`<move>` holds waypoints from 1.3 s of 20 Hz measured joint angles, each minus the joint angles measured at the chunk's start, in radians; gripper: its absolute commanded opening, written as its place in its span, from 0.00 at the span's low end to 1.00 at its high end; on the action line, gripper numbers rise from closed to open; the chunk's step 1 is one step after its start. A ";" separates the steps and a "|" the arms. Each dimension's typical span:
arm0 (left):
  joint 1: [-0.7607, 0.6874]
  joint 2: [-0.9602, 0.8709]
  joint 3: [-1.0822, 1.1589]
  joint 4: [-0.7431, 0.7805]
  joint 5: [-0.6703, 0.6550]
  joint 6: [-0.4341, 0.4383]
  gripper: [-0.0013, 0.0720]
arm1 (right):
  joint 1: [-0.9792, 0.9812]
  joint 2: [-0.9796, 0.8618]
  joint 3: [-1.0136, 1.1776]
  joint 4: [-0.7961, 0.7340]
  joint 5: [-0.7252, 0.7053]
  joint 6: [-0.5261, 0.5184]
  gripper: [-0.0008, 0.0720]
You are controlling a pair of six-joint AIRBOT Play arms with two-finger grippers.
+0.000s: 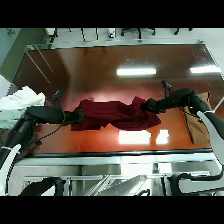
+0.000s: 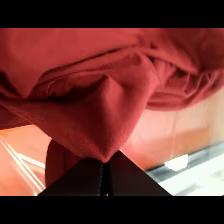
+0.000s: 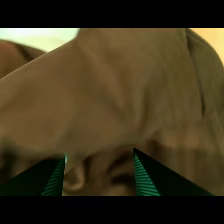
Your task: Fold the shirts.
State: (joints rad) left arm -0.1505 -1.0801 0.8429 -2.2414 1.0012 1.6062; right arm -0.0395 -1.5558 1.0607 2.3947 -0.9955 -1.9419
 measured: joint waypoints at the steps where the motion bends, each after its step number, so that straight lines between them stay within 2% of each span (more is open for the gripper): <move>1: 0.017 0.016 -0.011 0.000 0.002 0.003 0.04 | 0.008 -0.015 0.000 0.003 0.018 0.000 0.67; 8: 0.095 0.068 -0.054 -0.001 0.042 0.039 0.04 | 0.020 -0.050 0.040 0.010 0.093 0.008 0.67; 15: 0.106 0.072 -0.058 -0.002 0.054 0.071 0.04 | 0.014 -0.052 0.092 -0.005 0.073 0.011 0.68; 16: 0.106 0.072 -0.058 -0.002 0.055 0.072 0.04 | 0.009 -0.052 0.095 -0.013 0.069 0.011 0.73; 17: 0.106 0.072 -0.058 -0.002 0.055 0.075 0.04 | 0.001 -0.052 0.098 -0.021 0.063 0.011 0.87; 18: 0.106 0.072 -0.058 -0.002 0.055 0.075 0.04 | -0.006 -0.052 0.100 -0.028 0.056 0.011 0.91; 24: 0.106 0.072 -0.058 -0.002 0.055 0.079 0.04 | -0.025 -0.059 0.103 -0.039 0.058 0.003 0.90; 25: 0.106 0.072 -0.058 -0.002 0.055 0.079 0.04 | -0.022 -0.064 0.103 -0.038 0.063 0.003 0.84; 26: 0.106 0.072 -0.058 -0.002 0.055 0.079 0.04 | -0.016 -0.072 0.103 -0.034 0.063 0.003 0.71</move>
State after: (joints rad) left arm -0.0441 -1.0077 0.7845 -2.2433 1.0561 1.6852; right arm -0.0559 -1.6276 1.1641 2.3608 -0.9321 -1.9392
